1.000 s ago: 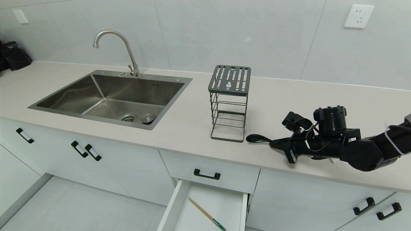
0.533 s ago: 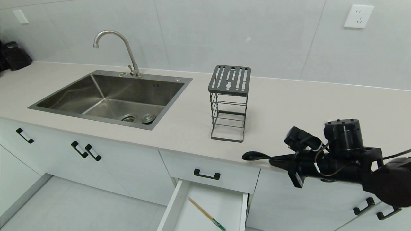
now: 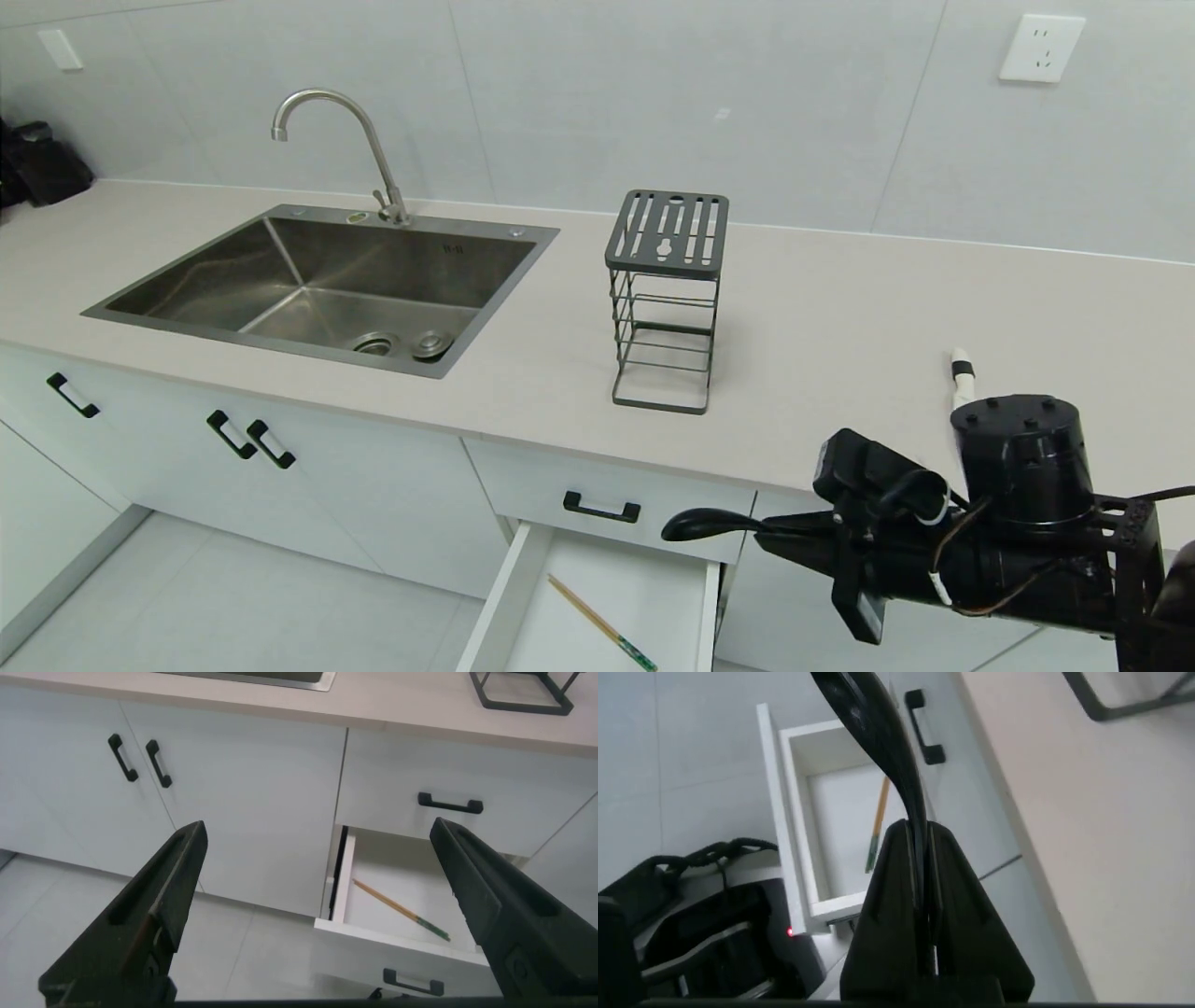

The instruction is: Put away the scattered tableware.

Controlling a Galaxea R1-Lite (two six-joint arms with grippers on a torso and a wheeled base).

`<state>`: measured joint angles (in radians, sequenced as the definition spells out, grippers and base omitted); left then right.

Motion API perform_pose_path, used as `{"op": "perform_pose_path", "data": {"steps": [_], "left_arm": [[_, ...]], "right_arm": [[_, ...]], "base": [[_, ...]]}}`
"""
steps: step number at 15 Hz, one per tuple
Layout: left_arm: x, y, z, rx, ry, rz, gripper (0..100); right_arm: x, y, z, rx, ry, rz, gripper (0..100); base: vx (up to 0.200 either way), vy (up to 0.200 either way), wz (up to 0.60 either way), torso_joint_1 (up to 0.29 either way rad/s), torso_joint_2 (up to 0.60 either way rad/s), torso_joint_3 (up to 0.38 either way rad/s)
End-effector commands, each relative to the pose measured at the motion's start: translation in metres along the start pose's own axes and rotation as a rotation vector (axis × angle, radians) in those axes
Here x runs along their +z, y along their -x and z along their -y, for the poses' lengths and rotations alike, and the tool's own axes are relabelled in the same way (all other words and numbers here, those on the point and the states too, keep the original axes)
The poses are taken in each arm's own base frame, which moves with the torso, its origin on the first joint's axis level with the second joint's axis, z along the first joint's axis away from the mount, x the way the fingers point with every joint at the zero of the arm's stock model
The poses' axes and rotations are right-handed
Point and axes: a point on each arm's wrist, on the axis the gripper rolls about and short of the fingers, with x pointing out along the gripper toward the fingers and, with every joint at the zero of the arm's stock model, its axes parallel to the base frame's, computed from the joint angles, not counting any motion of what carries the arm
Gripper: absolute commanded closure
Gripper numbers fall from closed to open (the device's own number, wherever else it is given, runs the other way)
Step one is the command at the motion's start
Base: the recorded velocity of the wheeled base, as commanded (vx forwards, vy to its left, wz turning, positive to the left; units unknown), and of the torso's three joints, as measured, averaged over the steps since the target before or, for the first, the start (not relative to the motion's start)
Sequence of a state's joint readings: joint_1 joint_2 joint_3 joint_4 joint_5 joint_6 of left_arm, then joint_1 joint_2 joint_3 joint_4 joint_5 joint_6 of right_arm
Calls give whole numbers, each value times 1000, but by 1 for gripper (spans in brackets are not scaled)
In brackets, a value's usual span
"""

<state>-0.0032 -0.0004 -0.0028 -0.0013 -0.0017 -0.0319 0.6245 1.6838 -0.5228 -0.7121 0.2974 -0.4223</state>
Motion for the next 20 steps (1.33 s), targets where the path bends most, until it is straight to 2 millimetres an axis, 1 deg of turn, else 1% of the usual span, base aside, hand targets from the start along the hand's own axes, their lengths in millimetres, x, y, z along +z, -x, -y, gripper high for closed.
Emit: {"op": "perform_pose_path", "data": {"steps": [1, 4, 7, 8, 10, 11, 12, 15, 17, 20], "left_arm": [[0, 0, 0, 0, 0, 0, 0], [0, 0, 0, 0, 0, -1, 0], [0, 0, 0, 0, 0, -1, 0], [0, 0, 0, 0, 0, -1, 0], [0, 0, 0, 0, 0, 0, 0], [0, 0, 0, 0, 0, 0, 0], [0, 0, 0, 0, 0, 0, 0], [0, 0, 0, 0, 0, 0, 0], [0, 0, 0, 0, 0, -1, 0], [0, 0, 0, 0, 0, -1, 0]], "right_arm": [[5, -5, -12, 29, 14, 3, 100], [10, -9, -18, 11, -9, -2, 100], [38, -22, -27, -16, -100, 56, 100], [44, -25, -27, -18, -128, 69, 100], [78, -42, -37, -13, -206, 133, 100], [84, -46, -40, 4, -208, 125, 100], [87, -48, -44, 21, -206, 128, 100], [86, -48, -52, 44, -195, 124, 100], [89, -49, -54, 45, -185, 131, 100], [86, -50, -54, 44, -186, 119, 100]], "base": [[0, 0, 0, 0, 0, 0], [0, 0, 0, 0, 0, 0], [0, 0, 0, 0, 0, 0], [0, 0, 0, 0, 0, 0], [0, 0, 0, 0, 0, 0], [0, 0, 0, 0, 0, 0], [0, 0, 0, 0, 0, 0], [0, 0, 0, 0, 0, 0], [0, 0, 0, 0, 0, 0], [0, 0, 0, 0, 0, 0]]}}
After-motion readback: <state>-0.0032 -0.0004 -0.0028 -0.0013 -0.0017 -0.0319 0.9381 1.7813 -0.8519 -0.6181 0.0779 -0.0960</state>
